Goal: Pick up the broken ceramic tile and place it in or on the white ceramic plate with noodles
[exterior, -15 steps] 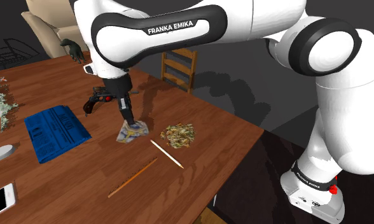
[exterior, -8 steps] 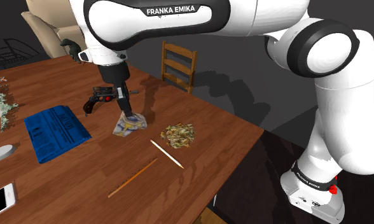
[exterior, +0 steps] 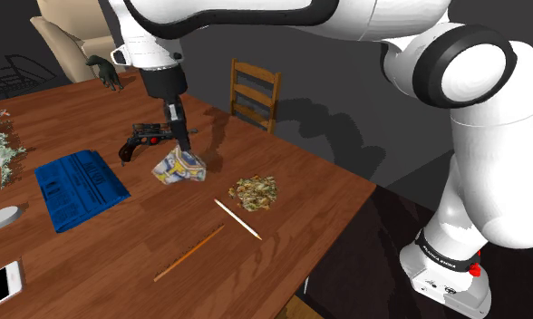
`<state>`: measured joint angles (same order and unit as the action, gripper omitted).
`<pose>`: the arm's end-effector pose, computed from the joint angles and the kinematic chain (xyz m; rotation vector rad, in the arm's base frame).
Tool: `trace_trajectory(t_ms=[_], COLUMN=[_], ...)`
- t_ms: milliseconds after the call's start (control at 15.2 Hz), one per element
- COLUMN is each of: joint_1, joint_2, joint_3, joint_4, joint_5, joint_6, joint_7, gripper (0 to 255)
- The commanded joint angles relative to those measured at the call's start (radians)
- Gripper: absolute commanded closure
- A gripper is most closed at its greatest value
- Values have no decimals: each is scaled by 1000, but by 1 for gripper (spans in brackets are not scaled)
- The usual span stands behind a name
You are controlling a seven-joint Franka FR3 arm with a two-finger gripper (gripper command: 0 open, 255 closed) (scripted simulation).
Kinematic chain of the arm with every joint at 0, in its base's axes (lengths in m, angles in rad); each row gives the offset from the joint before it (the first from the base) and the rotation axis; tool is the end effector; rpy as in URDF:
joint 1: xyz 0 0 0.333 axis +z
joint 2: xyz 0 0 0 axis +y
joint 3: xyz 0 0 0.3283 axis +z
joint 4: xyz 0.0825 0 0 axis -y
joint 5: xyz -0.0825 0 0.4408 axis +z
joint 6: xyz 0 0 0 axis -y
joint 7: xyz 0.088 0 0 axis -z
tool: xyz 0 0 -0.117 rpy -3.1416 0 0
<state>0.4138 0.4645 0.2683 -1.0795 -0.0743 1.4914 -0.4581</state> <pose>0.6080 0.4193 0.5706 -2.6341 -1.6345 0.0660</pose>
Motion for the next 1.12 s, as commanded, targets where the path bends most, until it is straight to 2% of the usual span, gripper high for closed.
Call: trace_trajectory(t_ms=[0,396,462,528,1056], joint_1=[-35,-116,-103,-103,-94], joint_2=[-109,-371,-320,-320,-340], joint_3=[3,-19,-14,-14,-17], joint_4=[-151,-458,-401,-401,-680], joint_5=[25,91,78,78,10], joint_6=[43,94,86,86,287], joint_7=[-18,-107,-89,-89,-51], gripper=[255,255,255,0,0])
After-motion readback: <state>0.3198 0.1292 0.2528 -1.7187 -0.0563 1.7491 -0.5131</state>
